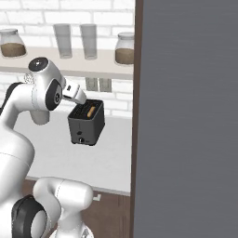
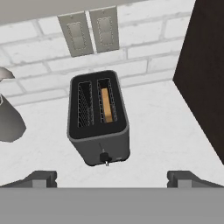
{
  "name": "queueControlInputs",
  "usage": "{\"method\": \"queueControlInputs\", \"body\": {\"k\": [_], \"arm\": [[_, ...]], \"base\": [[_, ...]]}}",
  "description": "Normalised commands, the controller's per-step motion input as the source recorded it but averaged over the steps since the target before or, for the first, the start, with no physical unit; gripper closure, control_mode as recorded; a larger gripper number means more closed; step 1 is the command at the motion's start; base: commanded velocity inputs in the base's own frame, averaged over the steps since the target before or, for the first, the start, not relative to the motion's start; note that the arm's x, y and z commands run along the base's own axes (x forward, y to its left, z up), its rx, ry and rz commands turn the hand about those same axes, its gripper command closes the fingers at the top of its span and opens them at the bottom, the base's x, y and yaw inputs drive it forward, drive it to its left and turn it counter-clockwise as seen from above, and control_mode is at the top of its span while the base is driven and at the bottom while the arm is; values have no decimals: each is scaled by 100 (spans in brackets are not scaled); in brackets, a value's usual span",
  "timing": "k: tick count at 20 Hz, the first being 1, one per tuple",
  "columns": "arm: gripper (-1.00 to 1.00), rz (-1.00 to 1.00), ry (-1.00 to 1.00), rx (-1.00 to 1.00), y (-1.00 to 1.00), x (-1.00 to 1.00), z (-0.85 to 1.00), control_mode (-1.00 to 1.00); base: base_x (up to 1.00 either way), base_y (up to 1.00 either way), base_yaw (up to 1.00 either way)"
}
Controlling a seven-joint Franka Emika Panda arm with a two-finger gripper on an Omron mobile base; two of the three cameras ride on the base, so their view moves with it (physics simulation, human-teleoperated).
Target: Start the toaster. Once the lever pops up, take the bread to the plate on the dining counter.
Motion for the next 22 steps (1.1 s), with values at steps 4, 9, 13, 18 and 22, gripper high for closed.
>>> {"method": "queueControlInputs", "body": {"k": [4, 9, 13, 18, 22], "arm": [[-100, 0, 0, 0, 0, 0, 0, -100], [-100, 0, 0, 0, 0, 0, 0, -100], [-100, 0, 0, 0, 0, 0, 0, -100], [-100, 0, 0, 0, 0, 0, 0, -100], [-100, 0, 0, 0, 0, 0, 0, -100]], "base": [[0, 0, 0], [0, 0, 0], [0, 0, 0], [0, 0, 0], [0, 0, 0]]}}
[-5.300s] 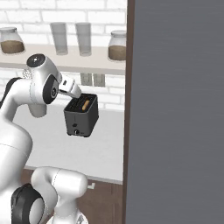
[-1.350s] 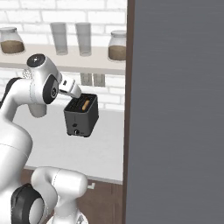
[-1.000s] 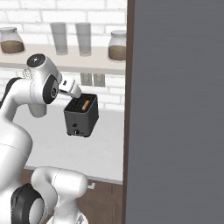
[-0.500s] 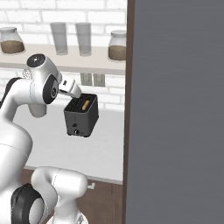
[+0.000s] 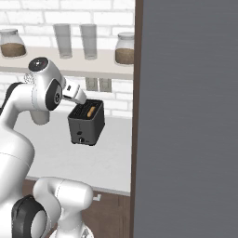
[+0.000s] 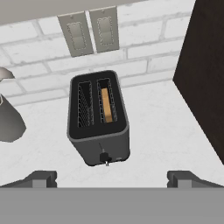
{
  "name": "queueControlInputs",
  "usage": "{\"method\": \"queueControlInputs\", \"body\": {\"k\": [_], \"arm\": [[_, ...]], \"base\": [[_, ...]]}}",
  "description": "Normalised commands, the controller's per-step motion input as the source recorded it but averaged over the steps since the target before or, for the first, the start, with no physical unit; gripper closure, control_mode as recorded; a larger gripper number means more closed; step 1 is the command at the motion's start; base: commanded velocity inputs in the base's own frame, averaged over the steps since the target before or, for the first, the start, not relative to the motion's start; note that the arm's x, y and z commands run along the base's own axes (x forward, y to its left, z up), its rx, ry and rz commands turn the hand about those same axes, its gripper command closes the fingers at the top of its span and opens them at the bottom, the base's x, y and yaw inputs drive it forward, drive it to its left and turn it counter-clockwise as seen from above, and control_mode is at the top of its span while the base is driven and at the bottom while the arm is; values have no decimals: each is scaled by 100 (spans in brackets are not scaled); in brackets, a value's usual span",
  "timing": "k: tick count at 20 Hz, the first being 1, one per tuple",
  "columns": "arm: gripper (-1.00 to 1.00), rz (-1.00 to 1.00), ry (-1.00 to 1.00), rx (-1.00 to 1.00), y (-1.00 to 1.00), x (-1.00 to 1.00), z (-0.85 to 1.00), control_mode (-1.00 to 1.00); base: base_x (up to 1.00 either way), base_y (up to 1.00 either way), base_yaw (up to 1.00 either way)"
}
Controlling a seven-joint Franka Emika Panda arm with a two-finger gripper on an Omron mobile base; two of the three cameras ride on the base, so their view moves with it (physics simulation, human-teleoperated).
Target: Start the toaster. Once the lever pops up, take the bread to the plate on the dining counter.
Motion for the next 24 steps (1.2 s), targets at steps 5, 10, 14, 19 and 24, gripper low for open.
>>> {"method": "queueControlInputs", "body": {"k": [5, 10, 14, 19, 24], "arm": [[-100, 0, 0, 0, 0, 0, 0, -100], [-100, 0, 0, 0, 0, 0, 0, -100], [-100, 0, 0, 0, 0, 0, 0, -100], [-100, 0, 0, 0, 0, 0, 0, -100], [-100, 0, 0, 0, 0, 0, 0, -100]], "base": [[0, 0, 0], [0, 0, 0], [0, 0, 0], [0, 0, 0], [0, 0, 0]]}}
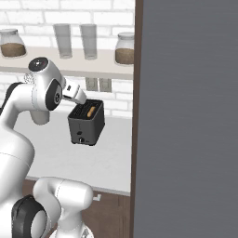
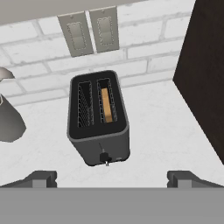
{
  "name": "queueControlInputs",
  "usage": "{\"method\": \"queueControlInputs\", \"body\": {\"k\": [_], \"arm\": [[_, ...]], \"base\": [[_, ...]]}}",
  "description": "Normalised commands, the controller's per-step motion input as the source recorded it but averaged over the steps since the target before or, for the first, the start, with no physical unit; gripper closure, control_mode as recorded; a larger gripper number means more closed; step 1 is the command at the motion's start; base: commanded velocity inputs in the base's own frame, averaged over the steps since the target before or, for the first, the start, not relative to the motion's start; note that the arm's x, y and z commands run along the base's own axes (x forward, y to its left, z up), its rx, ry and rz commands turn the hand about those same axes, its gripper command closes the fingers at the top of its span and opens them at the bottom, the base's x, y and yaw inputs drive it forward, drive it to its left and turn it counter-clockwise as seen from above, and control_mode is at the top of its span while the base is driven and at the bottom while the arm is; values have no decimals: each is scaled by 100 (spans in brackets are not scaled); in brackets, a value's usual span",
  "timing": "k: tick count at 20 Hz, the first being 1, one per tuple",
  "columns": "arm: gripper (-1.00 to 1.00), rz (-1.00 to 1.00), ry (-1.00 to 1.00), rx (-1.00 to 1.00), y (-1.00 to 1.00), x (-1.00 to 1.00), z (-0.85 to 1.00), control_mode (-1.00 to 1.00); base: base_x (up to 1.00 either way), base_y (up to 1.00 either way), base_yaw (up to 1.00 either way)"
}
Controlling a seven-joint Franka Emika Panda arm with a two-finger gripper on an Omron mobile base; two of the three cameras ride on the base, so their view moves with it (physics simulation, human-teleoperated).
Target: Start the toaster. Once the lever pops up, take the bread to the plate on the dining counter.
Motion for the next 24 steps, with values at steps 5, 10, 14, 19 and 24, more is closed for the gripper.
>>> {"method": "queueControlInputs", "body": {"k": [5, 10, 14, 19, 24], "arm": [[-100, 0, 0, 0, 0, 0, 0, -100], [-100, 0, 0, 0, 0, 0, 0, -100], [-100, 0, 0, 0, 0, 0, 0, -100], [-100, 0, 0, 0, 0, 0, 0, -100], [-100, 0, 0, 0, 0, 0, 0, -100]], "base": [[0, 0, 0], [0, 0, 0], [0, 0, 0], [0, 0, 0], [0, 0, 0]]}}
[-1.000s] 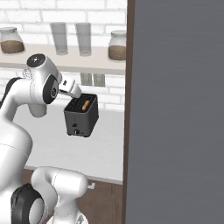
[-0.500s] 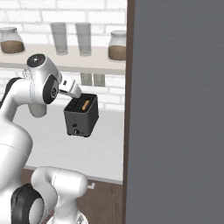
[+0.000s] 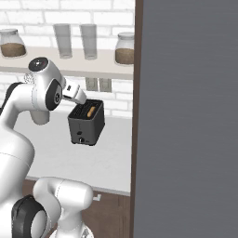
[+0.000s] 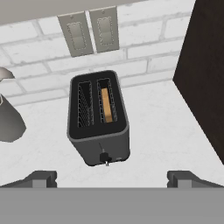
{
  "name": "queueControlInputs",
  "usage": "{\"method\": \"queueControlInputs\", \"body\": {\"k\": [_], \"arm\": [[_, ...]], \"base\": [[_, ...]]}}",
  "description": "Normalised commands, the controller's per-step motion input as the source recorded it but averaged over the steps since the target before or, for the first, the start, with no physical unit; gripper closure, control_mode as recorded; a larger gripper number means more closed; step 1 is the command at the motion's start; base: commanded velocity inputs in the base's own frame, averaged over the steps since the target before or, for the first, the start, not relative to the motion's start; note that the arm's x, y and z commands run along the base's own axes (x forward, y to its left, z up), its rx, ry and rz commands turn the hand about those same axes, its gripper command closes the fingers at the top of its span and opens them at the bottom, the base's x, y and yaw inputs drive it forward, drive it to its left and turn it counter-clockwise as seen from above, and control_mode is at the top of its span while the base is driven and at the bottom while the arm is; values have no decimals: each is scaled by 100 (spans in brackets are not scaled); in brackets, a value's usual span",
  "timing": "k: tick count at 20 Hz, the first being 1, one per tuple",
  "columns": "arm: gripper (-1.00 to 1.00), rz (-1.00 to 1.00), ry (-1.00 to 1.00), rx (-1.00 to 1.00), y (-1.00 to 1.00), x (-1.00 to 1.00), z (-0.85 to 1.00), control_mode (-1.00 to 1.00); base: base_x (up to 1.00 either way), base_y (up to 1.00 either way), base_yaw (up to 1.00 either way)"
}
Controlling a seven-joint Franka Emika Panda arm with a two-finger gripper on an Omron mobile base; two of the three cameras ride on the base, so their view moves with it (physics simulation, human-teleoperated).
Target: Start the toaster. Once the lever pops up, take the bread to the plate on the dining counter.
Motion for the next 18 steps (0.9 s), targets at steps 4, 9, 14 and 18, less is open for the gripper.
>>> {"method": "queueControlInputs", "body": {"k": [4, 9, 14, 18], "arm": [[-100, 0, 0, 0, 0, 0, 0, -100], [-100, 0, 0, 0, 0, 0, 0, -100], [-100, 0, 0, 0, 0, 0, 0, -100], [-100, 0, 0, 0, 0, 0, 0, -100]], "base": [[0, 0, 0], [0, 0, 0], [0, 0, 0], [0, 0, 0]]}}
